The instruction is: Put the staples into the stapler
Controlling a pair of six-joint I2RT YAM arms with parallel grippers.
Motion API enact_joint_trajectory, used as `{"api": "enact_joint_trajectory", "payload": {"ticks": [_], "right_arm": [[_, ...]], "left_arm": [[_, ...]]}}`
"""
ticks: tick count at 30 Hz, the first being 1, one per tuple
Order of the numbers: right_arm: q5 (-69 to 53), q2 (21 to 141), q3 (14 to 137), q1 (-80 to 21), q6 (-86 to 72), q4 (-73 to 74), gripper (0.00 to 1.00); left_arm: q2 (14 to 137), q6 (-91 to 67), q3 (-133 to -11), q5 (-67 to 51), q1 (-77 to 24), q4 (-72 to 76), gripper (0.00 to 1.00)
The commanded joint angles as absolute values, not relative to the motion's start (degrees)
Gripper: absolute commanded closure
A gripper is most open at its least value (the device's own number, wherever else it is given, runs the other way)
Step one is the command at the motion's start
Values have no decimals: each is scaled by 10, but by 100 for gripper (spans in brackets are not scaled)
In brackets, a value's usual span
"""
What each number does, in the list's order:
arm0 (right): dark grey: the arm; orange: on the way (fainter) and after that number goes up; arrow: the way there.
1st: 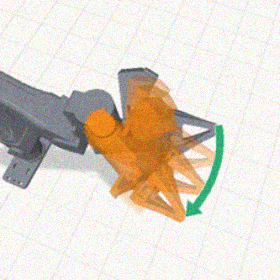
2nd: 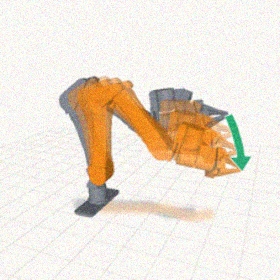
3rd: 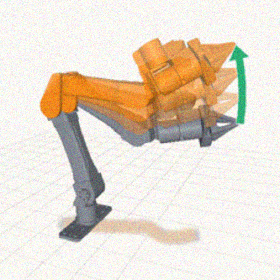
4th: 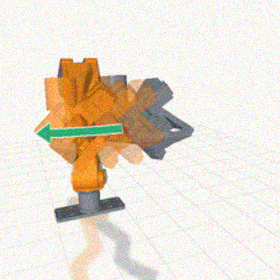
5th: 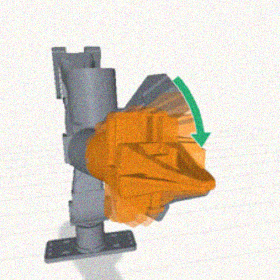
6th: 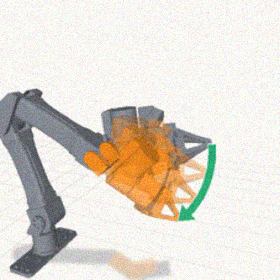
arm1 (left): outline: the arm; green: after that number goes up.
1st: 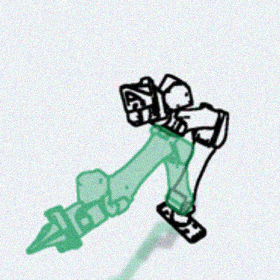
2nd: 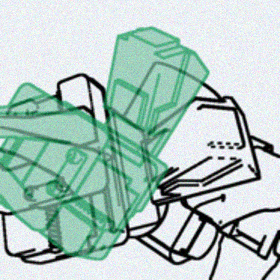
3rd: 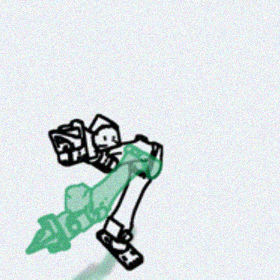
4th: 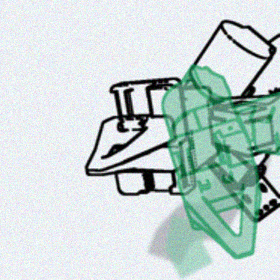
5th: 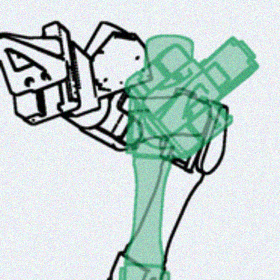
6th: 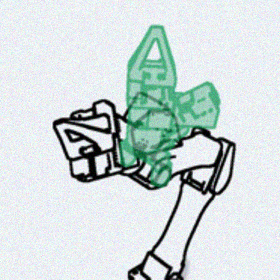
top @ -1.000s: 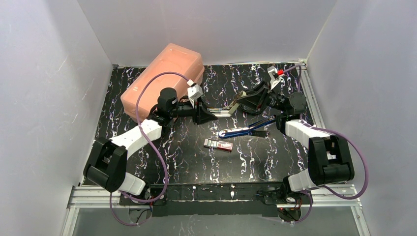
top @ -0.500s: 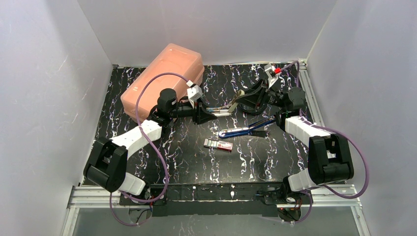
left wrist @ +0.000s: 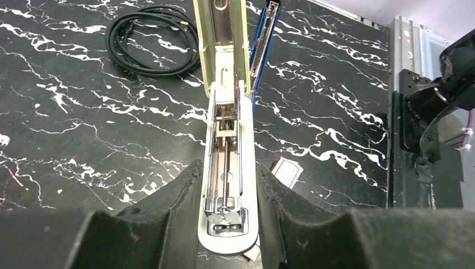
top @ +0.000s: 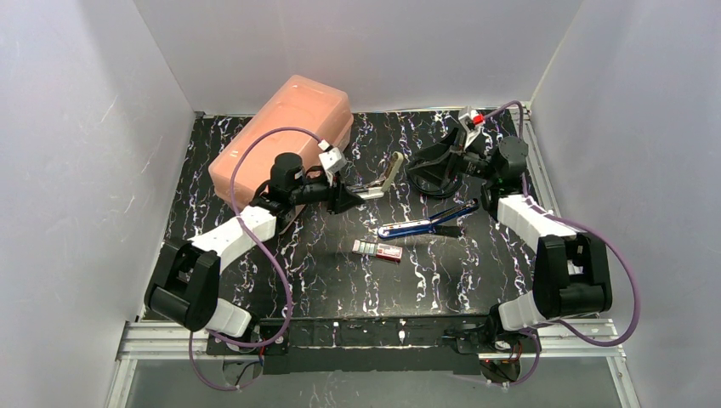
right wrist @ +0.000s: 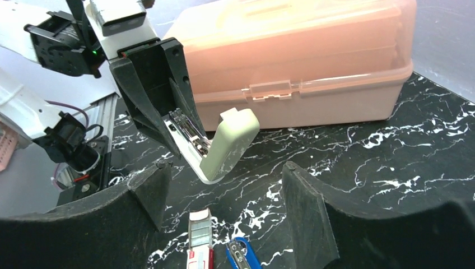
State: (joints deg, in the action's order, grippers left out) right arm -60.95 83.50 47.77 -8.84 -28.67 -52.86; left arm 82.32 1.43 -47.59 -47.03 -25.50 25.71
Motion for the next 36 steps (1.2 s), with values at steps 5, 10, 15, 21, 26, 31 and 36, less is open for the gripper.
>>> {"api": "enact_joint_trajectory", "payload": {"ticks": [5,10,15,21,26,31,36], "right_arm": [[-589,796,535,-86,-113,-304,20],[-574,787,553,-83,-39,-200,20],[-593,774,549,-61,-36,-186,21],[-606,763,536,-42,-32,-178,22],[-609,764,530,-37,-27,-173,22],[-611,769,529,-36,-20,-166,23],[-611,769,528,-36,-19,-164,22]], "left_arm": [[824,63,-484,-421,-266,241,100],[877,118,-504,-358,-305,233,100],[948,142,-550,-310,-335,235,100],[1029,155,-611,-296,-346,239,100],[1079,164,-641,-293,-346,241,100],[1105,181,-644,-294,-347,250,100],[1118,198,-640,-291,-349,256,100]]}}
